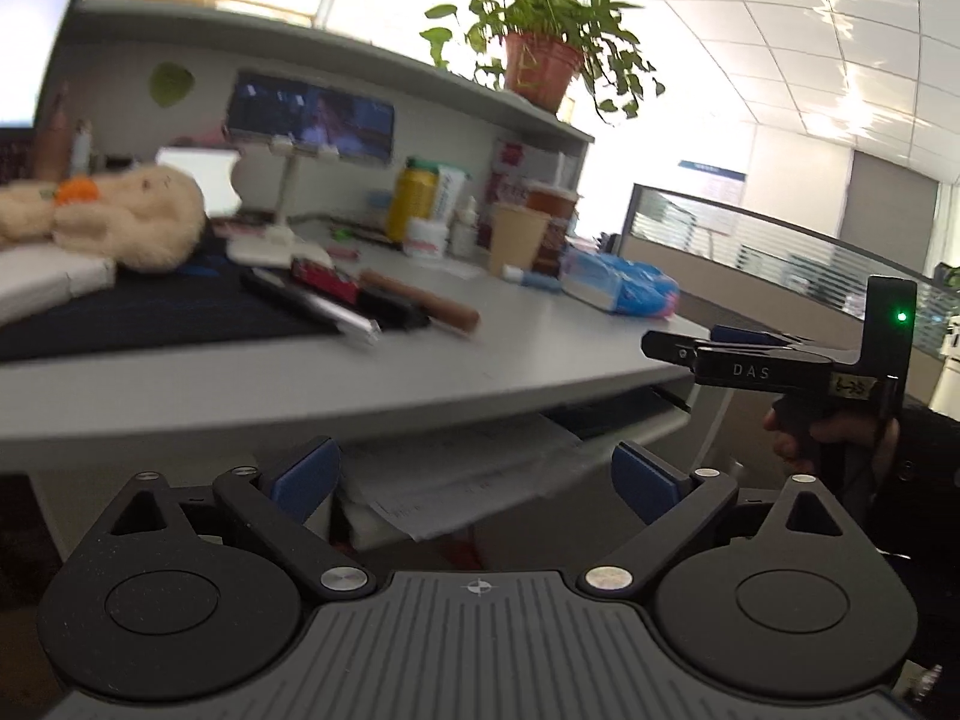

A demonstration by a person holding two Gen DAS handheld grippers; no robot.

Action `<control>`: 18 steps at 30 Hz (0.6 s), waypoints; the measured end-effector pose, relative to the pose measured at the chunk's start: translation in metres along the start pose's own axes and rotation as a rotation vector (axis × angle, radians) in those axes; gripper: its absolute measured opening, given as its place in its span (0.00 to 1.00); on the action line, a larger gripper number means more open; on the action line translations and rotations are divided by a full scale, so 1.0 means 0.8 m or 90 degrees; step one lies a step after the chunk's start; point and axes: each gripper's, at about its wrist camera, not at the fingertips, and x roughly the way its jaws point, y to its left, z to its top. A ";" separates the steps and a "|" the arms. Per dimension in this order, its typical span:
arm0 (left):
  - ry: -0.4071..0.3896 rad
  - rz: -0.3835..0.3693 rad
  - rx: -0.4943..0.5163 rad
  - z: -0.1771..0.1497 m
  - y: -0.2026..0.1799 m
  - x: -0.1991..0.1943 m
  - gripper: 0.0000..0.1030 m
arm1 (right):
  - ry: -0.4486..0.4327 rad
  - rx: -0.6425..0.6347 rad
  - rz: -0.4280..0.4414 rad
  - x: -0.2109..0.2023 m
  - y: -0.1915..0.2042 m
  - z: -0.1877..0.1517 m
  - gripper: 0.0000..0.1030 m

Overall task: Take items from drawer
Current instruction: 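Lower both tools under the desk edge toward the drawer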

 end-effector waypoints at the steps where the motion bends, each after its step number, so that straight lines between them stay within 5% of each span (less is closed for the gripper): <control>1: 0.014 -0.012 -0.012 -0.003 0.003 0.003 0.93 | 0.006 -0.005 0.008 -0.002 -0.002 -0.002 1.00; 9: 0.086 -0.035 -0.120 -0.025 0.024 0.033 0.92 | 0.082 0.046 0.031 0.011 -0.022 -0.023 1.00; 18: 0.110 -0.011 -0.259 -0.049 0.049 0.067 0.93 | 0.172 0.136 0.047 0.033 -0.049 -0.049 1.00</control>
